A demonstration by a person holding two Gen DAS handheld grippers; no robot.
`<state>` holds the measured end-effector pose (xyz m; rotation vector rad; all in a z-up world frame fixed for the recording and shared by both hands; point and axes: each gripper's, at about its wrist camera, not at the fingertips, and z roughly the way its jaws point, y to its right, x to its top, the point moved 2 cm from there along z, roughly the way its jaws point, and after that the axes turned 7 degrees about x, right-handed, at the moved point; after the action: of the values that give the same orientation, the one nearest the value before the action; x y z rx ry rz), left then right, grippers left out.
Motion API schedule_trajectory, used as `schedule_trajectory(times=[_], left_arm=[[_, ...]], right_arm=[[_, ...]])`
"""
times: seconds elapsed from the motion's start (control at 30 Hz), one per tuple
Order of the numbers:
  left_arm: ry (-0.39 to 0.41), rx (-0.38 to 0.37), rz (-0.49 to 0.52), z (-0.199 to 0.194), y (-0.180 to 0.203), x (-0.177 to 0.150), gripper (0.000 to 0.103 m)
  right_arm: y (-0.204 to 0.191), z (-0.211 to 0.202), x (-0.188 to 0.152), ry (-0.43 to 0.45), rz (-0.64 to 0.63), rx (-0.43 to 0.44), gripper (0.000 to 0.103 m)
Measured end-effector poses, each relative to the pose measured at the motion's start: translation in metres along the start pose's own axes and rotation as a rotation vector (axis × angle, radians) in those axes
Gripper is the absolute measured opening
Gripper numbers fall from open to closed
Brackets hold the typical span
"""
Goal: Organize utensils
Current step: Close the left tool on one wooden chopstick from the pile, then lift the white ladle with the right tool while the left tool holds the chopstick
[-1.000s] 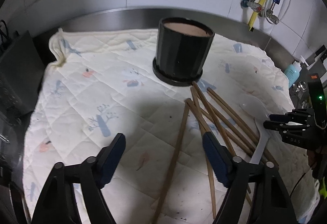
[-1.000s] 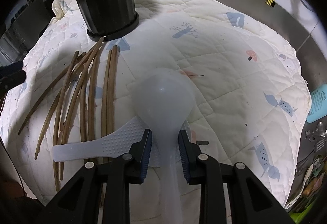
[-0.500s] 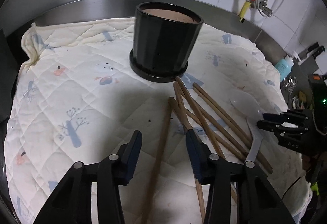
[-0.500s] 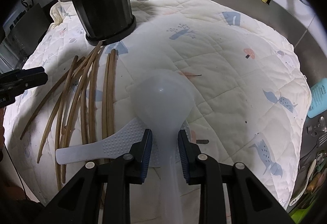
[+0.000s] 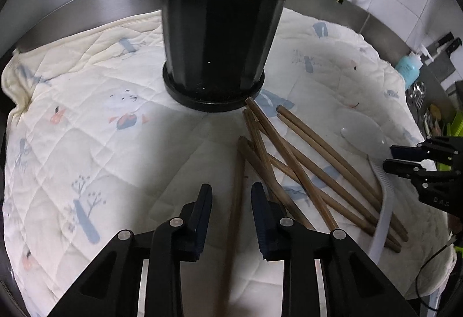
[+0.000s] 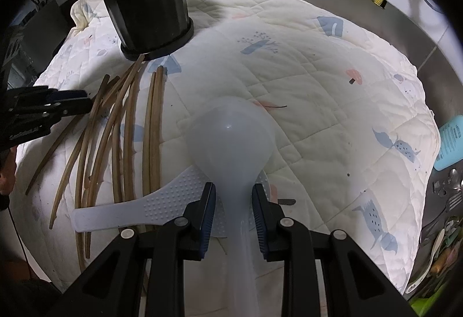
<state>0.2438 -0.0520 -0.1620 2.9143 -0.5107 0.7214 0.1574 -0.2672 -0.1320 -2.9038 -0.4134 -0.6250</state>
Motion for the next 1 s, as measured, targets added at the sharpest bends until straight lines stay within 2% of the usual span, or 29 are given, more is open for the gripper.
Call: schedule_trajectory(times=[0.17, 0.43, 0.67, 1.0], left_arm=[[-0.008, 0.009, 0.044, 0.010, 0.003, 0.008, 0.027], [0.006, 0.016, 0.086, 0.016, 0.008, 0.014, 0.008], [0.044, -0.008, 0.021, 0.004, -0.001, 0.011, 0.007], [0.157, -0.033, -0.047, -0.051, -0.012, 0.009, 0.007]], right_arm=[[-0.001, 0.001, 0.001, -0.008, -0.007, -0.002, 0.029], [0.000, 0.001, 0.001, -0.006, -0.001, 0.000, 0.029], [0.000, -0.005, -0.002, 0.024, 0.025, 0.015, 0.028], [-0.006, -0.032, -0.006, 0.111, 0.052, 0.052, 0.028]])
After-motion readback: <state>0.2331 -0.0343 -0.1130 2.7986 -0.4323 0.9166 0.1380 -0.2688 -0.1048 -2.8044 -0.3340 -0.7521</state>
